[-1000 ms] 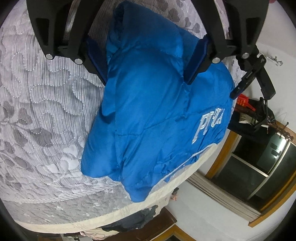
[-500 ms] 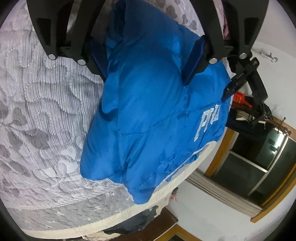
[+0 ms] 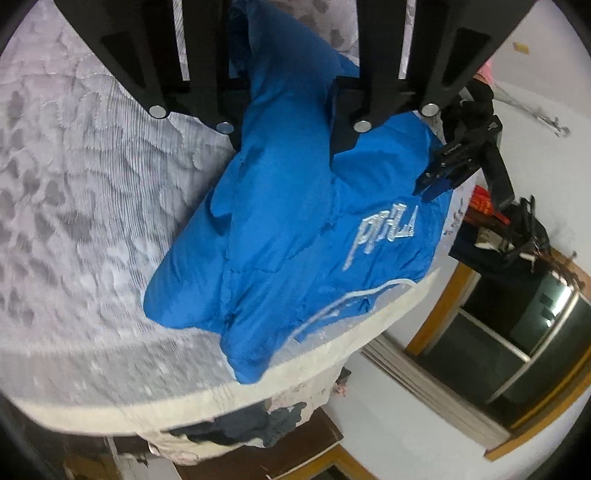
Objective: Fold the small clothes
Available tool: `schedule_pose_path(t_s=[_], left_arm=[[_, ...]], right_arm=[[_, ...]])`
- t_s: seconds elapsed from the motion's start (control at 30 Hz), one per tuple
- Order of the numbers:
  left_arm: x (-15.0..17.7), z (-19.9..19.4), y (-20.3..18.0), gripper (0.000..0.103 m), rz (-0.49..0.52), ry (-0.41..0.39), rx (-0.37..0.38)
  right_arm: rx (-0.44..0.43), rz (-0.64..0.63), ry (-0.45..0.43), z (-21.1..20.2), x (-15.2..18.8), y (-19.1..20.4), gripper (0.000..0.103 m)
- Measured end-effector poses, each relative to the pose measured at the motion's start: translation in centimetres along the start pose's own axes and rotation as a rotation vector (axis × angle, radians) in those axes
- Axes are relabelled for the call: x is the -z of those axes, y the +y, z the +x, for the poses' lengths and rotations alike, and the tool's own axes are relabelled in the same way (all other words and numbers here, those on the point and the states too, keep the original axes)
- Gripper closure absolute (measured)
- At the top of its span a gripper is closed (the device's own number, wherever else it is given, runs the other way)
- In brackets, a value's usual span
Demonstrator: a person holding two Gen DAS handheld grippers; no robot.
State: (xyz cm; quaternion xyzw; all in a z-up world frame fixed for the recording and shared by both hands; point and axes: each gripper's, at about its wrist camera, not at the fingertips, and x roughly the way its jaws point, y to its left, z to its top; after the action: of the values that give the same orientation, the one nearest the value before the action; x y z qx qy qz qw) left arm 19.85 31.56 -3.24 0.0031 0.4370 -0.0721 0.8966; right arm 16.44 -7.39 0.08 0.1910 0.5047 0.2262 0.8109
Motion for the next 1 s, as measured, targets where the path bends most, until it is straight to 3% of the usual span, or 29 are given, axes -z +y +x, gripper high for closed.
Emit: schedule_pose_path(t_s=[0.17, 0.27, 0.47, 0.73, 0.87, 1.0], left_arm=[[-0.1, -0.2, 0.0, 0.028, -0.004, -0.001, 0.001], [-0.7, -1.5, 1.1, 0.029, -0.056, 0.000, 0.070], [-2.4, -6.1, 4.4, 0.029, -0.124, -0.101, 0.120], [-2.7, -6.5, 7.9, 0.029, -0.213, -0.075, 0.179], [-2.7, -6.5, 10.3, 0.029, -0.304, -0.075, 0.244], [-2.8, -7.1, 11.9, 0.029, -0.352, -0.094, 0.257]], right_arm=[[0.086, -0.093, 0.002, -1.4, -1.7, 5.3, 0.078], [0.127, -0.145, 0.008, -1.5, -2.7, 8.3, 0.078], [0.198, -0.275, 0.028, -0.2, -4.0, 14.4, 0.079], [0.260, -0.397, 0.091, 4.3, -4.3, 21.4, 0.079], [0.256, -0.429, 0.119, 6.7, -4.1, 23.4, 0.078], [0.263, -0.455, 0.142, 9.4, -3.6, 24.9, 0.077]])
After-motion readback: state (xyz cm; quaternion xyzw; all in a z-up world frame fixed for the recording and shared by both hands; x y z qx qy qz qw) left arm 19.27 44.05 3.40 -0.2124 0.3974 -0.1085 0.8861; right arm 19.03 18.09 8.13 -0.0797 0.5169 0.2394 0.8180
